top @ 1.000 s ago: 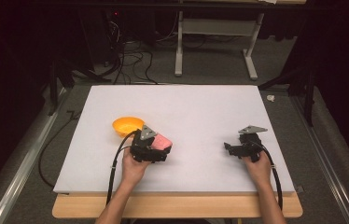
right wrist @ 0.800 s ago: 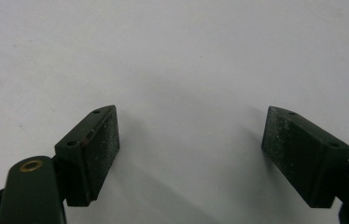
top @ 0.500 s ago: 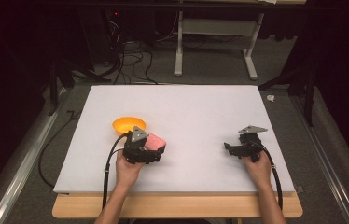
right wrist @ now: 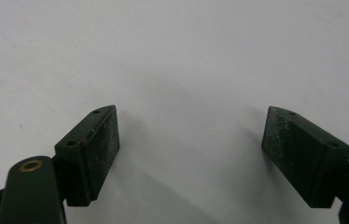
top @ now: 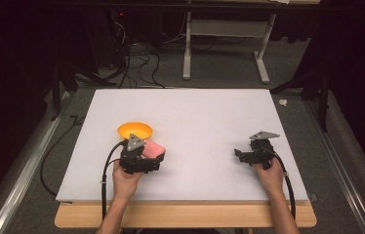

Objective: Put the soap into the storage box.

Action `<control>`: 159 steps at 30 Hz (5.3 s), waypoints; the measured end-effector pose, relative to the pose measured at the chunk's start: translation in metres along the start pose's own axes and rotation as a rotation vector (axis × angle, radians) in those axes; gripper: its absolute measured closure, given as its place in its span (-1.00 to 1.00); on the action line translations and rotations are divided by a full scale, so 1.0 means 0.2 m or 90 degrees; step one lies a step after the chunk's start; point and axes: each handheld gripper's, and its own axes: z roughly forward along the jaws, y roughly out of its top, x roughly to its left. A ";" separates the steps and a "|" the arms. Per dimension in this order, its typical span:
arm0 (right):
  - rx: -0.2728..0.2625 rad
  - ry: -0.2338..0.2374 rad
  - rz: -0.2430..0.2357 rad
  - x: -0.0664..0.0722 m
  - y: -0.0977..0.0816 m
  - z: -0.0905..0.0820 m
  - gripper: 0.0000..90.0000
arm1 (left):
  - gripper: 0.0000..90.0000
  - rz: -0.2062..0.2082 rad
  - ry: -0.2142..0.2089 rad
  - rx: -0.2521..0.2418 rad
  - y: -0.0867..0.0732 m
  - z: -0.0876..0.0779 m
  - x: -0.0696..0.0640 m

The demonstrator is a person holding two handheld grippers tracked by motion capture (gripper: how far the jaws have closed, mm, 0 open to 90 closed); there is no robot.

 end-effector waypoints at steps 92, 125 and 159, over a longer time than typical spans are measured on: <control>0.000 -0.001 0.000 0.00 0.00 0.00 -0.56 | -0.70 -0.094 0.147 0.039 0.22 0.11 0.34; 0.000 -0.001 0.001 0.00 0.00 0.00 -0.56 | -0.70 -0.123 0.179 0.086 0.16 0.27 0.41; 0.001 0.000 0.002 0.00 0.00 0.00 -0.56 | -0.72 -0.125 0.184 0.079 0.13 0.29 0.41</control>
